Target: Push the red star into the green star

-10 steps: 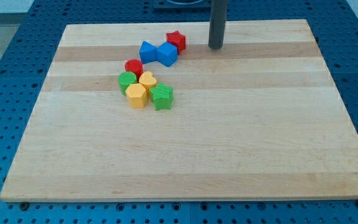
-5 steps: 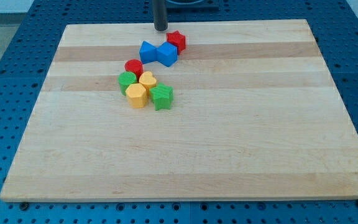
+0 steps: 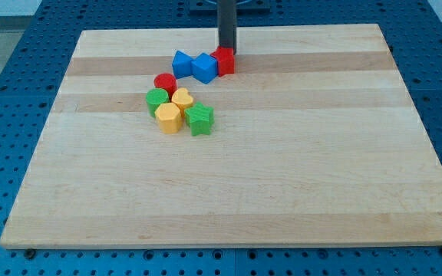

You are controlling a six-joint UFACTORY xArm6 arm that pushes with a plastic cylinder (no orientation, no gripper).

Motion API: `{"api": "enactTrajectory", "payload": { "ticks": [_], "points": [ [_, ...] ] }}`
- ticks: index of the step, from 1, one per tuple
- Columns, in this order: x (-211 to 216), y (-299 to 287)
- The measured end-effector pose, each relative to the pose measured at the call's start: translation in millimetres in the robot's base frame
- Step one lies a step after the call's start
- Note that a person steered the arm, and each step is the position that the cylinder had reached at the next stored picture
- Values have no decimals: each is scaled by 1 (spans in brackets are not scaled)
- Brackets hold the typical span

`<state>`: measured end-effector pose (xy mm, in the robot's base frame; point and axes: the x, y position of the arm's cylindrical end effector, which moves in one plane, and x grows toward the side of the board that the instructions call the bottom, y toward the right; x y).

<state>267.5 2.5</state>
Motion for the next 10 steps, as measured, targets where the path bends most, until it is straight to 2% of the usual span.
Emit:
{"api": "enactTrajectory", "payload": {
  "ticks": [2,3,4,5,6,9,10],
  "points": [
    [36,25],
    [36,25],
    [25,28],
    [-6,29],
    [-11,22],
    [33,4],
    [33,0]
  ]
}}
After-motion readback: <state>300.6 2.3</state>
